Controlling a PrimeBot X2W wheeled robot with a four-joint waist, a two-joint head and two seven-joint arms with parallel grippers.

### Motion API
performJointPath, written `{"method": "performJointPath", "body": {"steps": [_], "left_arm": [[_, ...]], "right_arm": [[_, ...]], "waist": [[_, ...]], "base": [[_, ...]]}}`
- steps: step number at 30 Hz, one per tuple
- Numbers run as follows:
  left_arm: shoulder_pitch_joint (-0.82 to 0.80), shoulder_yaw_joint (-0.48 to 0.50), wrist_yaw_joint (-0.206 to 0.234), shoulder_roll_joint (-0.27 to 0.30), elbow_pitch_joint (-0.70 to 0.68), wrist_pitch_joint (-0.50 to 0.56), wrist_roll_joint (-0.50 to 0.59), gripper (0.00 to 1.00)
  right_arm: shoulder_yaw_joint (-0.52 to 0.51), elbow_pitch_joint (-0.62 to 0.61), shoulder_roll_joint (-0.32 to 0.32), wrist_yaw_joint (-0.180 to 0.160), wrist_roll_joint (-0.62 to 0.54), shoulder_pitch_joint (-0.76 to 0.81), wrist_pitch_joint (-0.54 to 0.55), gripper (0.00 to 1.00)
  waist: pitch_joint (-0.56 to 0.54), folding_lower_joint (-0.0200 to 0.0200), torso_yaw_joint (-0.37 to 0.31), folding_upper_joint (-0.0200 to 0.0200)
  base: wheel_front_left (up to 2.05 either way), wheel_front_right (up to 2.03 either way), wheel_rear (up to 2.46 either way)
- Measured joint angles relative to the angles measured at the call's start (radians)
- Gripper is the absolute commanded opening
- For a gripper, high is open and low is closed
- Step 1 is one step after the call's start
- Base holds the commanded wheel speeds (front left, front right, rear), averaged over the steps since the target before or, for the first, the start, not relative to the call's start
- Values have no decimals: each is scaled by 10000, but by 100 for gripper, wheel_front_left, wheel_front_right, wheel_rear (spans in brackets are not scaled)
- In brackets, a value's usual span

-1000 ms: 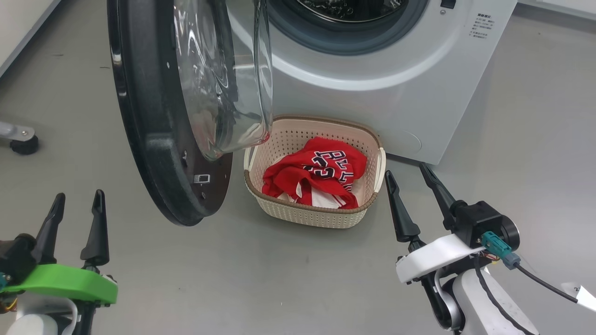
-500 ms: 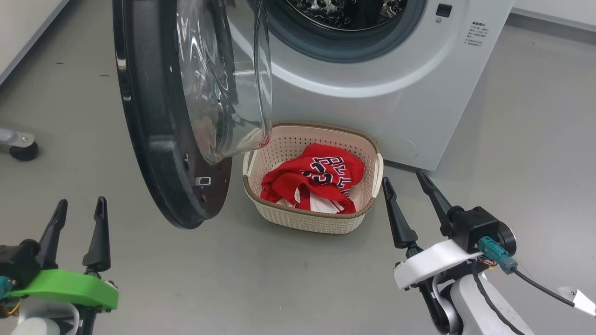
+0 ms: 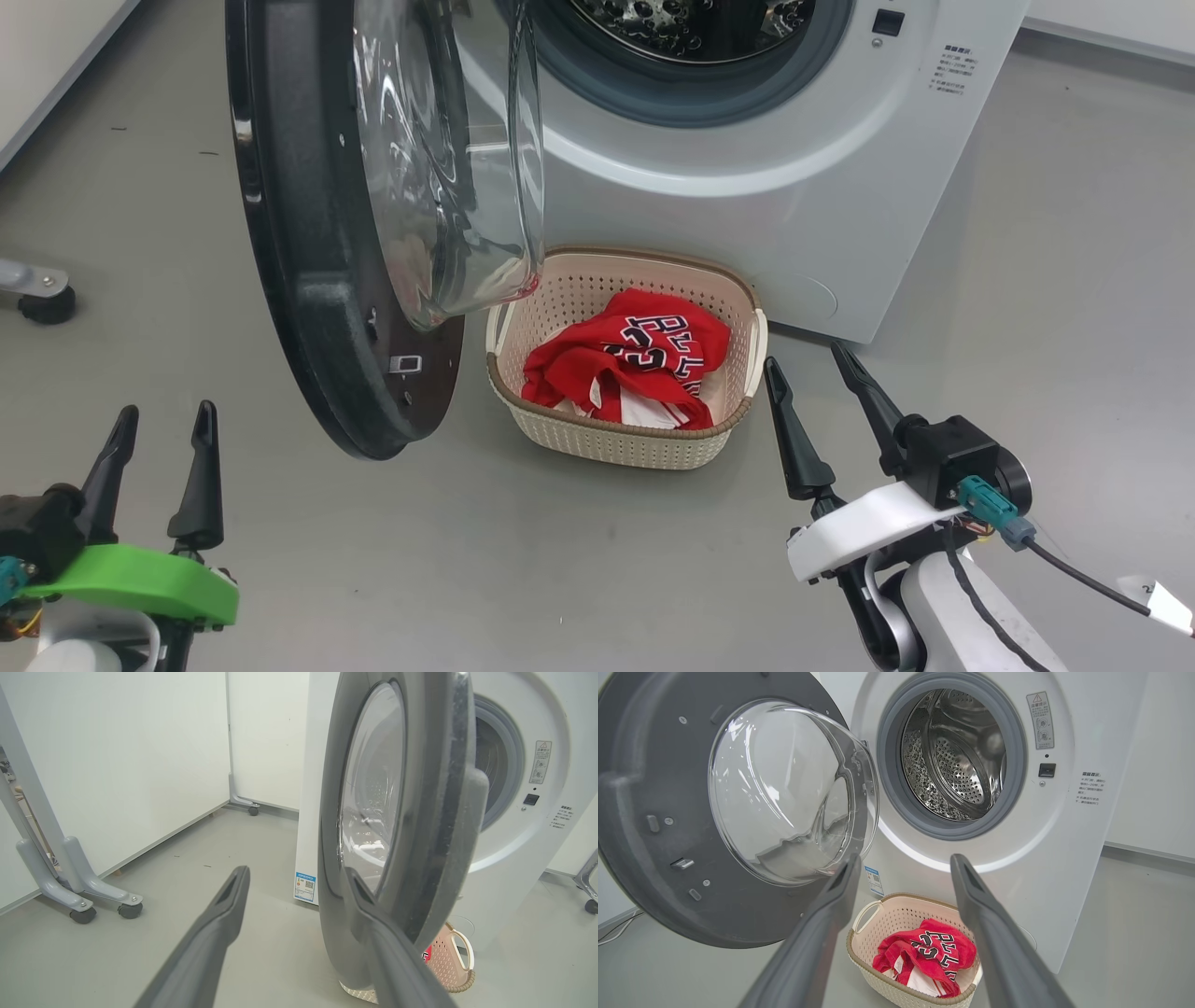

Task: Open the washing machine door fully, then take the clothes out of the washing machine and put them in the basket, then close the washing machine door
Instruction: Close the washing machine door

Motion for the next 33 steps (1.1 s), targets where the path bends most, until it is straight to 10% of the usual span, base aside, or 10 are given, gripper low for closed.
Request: {"method": "performJointPath", "body": {"steps": [15, 16, 18, 19, 33], "left_arm": [[-1, -148, 0, 92, 201, -113, -109, 100], [-1, -148, 0, 92, 201, -113, -109, 95], [-1, -274, 0, 94, 221, -82, -270, 6], [-1, -297, 0, 94, 221, -82, -334, 0], [-20, -184, 0, 171, 270, -75, -600, 0]], "right_arm": [[-12, -2, 4, 0, 0, 1, -2, 100], [-12, -2, 4, 0, 0, 1, -2, 100], [-12, -6, 8, 0, 0, 2, -2, 100], [-13, -8, 8, 0, 0, 2, -15, 100], [-29, -48, 15, -2, 0, 2, -15, 100]], "waist": [[1, 0, 9, 0], [1, 0, 9, 0], [-2, 0, 10, 0], [-4, 0, 10, 0], [20, 0, -19, 0]], "base": [[0, 0, 0], [0, 0, 0], [0, 0, 0], [0, 0, 0], [0, 0, 0]]}}
